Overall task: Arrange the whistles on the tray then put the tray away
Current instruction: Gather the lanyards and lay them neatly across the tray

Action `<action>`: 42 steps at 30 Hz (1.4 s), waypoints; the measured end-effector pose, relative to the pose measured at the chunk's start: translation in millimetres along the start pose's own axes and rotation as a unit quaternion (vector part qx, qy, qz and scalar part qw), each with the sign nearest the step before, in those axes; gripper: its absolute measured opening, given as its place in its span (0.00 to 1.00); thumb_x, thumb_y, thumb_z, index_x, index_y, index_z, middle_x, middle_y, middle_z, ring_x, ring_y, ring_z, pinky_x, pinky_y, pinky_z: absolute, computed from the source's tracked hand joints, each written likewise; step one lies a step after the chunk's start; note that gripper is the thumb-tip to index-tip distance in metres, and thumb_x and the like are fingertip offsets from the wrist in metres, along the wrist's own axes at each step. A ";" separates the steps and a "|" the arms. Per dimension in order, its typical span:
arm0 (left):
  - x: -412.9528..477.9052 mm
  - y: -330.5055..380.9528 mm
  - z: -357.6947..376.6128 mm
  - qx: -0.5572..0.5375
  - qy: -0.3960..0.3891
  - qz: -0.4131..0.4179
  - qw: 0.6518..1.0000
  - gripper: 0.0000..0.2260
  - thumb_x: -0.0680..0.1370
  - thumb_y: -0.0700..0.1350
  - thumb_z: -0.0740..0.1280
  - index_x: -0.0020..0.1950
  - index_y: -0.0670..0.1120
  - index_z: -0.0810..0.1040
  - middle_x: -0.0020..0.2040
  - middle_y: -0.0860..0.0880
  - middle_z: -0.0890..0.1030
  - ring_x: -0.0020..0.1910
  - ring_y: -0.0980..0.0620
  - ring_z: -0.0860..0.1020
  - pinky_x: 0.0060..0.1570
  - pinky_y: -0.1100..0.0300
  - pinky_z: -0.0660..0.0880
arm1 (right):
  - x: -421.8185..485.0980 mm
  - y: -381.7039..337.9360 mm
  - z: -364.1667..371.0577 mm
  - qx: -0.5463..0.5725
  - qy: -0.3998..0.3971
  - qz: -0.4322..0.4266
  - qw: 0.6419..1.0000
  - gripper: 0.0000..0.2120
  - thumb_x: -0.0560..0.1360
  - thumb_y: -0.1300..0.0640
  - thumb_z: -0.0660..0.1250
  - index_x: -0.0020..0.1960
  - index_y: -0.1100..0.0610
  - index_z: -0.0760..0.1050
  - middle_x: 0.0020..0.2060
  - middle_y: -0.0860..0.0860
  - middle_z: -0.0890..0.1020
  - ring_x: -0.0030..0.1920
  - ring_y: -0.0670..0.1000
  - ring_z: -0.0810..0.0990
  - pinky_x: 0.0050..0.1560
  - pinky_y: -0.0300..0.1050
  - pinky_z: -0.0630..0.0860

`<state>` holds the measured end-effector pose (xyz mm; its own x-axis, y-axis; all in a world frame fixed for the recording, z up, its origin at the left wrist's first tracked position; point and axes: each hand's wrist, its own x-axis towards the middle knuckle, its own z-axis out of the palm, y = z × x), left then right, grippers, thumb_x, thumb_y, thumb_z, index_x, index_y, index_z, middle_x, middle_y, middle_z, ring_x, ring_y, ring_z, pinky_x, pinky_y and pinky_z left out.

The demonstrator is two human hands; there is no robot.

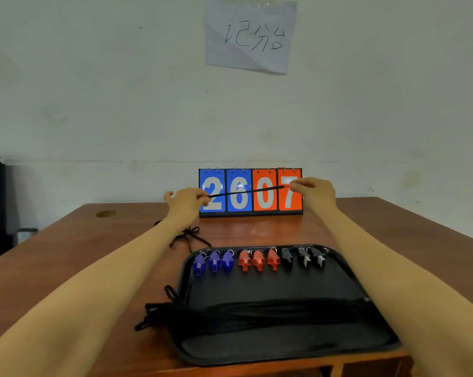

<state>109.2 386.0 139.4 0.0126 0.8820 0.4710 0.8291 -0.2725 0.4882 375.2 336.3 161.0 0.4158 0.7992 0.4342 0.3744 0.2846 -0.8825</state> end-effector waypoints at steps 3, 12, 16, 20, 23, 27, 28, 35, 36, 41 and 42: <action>-0.2 5.2 -0.9 0.019 0.009 0.008 1.000 0.12 0.80 0.48 0.58 0.52 0.50 0.81 0.49 0.51 0.83 0.54 0.51 0.76 0.68 0.47 0.52 | 2.1 1.7 -17.0 -0.002 0.035 0.011 0.999 0.10 0.74 0.60 0.68 0.54 0.61 0.81 0.52 0.56 0.83 0.50 0.49 0.77 0.58 0.44 0.73; -17.2 22.5 -40.8 0.060 0.054 0.051 0.995 0.13 0.81 0.45 0.57 0.53 0.49 0.81 0.47 0.50 0.83 0.53 0.50 0.77 0.68 0.47 0.50 | -11.8 -7.2 -76.2 -0.017 0.085 0.031 0.996 0.09 0.75 0.60 0.66 0.52 0.61 0.81 0.53 0.55 0.83 0.51 0.48 0.76 0.53 0.40 0.69; -39.0 22.7 -57.7 0.065 0.056 0.046 0.995 0.13 0.81 0.45 0.57 0.54 0.49 0.81 0.48 0.51 0.83 0.52 0.50 0.77 0.68 0.47 0.50 | -31.6 -9.1 -104.8 -0.021 0.091 0.043 0.995 0.08 0.74 0.59 0.67 0.50 0.61 0.81 0.51 0.56 0.84 0.56 0.53 0.79 0.53 0.41 0.71; -72.9 18.1 -65.8 0.092 0.012 0.032 0.995 0.13 0.81 0.47 0.56 0.57 0.51 0.80 0.54 0.51 0.82 0.57 0.50 0.75 0.68 0.46 0.51 | -58.4 -4.4 -128.9 -0.073 0.082 0.064 0.992 0.09 0.74 0.58 0.68 0.51 0.62 0.82 0.54 0.56 0.82 0.58 0.55 0.78 0.57 0.44 0.71; -104.5 11.0 -67.2 0.125 -0.045 0.038 0.990 0.13 0.82 0.47 0.56 0.62 0.51 0.77 0.59 0.51 0.80 0.60 0.50 0.74 0.66 0.50 0.56 | -84.5 1.7 -140.1 -0.120 0.050 0.071 0.989 0.09 0.76 0.58 0.67 0.52 0.62 0.81 0.54 0.56 0.82 0.58 0.55 0.77 0.58 0.48 0.71; -137.7 -2.2 -65.7 0.149 -0.083 0.023 0.985 0.13 0.81 0.48 0.56 0.60 0.53 0.77 0.58 0.53 0.79 0.61 0.50 0.73 0.63 0.52 0.58 | -110.1 10.6 -153.9 -0.155 0.024 0.112 0.981 0.09 0.76 0.59 0.66 0.52 0.62 0.81 0.56 0.57 0.82 0.60 0.56 0.76 0.59 0.48 0.71; -144.0 -5.8 -65.2 0.139 -0.080 0.018 0.987 0.12 0.81 0.49 0.57 0.58 0.53 0.77 0.54 0.53 0.80 0.59 0.50 0.74 0.63 0.52 0.58 | -115.0 12.5 -157.3 -0.165 0.017 0.121 0.979 0.09 0.76 0.59 0.66 0.53 0.63 0.81 0.56 0.57 0.82 0.60 0.56 0.77 0.58 0.47 0.71; -177.3 -16.8 -63.2 0.139 -0.092 -0.004 0.986 0.09 0.80 0.51 0.59 0.54 0.54 0.78 0.52 0.54 0.81 0.57 0.51 0.75 0.63 0.51 0.59 | -142.7 22.1 -168.4 -0.255 -0.051 0.130 0.957 0.11 0.76 0.59 0.67 0.55 0.62 0.80 0.57 0.57 0.81 0.57 0.54 0.78 0.55 0.44 0.72; -179.8 -17.8 -63.4 0.144 -0.098 -0.006 0.985 0.10 0.80 0.51 0.58 0.54 0.54 0.78 0.54 0.54 0.80 0.57 0.51 0.75 0.64 0.51 0.58 | -145.3 23.0 -168.0 -0.262 -0.059 0.129 0.954 0.11 0.76 0.59 0.66 0.56 0.62 0.80 0.57 0.57 0.81 0.58 0.55 0.78 0.56 0.45 0.73; -187.0 -24.3 -60.6 0.166 -0.143 -0.023 0.975 0.10 0.80 0.51 0.58 0.55 0.55 0.79 0.54 0.53 0.79 0.59 0.49 0.73 0.66 0.49 0.57 | -148.9 30.8 -167.0 -0.273 -0.084 0.149 0.947 0.11 0.75 0.59 0.68 0.55 0.61 0.80 0.57 0.57 0.81 0.58 0.54 0.78 0.56 0.45 0.74; -188.5 -23.9 -60.2 0.166 -0.140 -0.025 0.976 0.11 0.81 0.51 0.58 0.55 0.55 0.79 0.54 0.52 0.79 0.59 0.49 0.73 0.66 0.49 0.57 | -149.0 31.4 -166.6 -0.274 -0.084 0.153 0.946 0.11 0.75 0.59 0.68 0.55 0.61 0.81 0.56 0.57 0.82 0.58 0.54 0.78 0.57 0.45 0.74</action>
<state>53.4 203.2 83.2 0.0806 0.9741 0.2114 0.9672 -0.1277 0.2197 463.1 138.0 98.8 0.4539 0.8856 0.0980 0.6509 -0.2544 -0.7152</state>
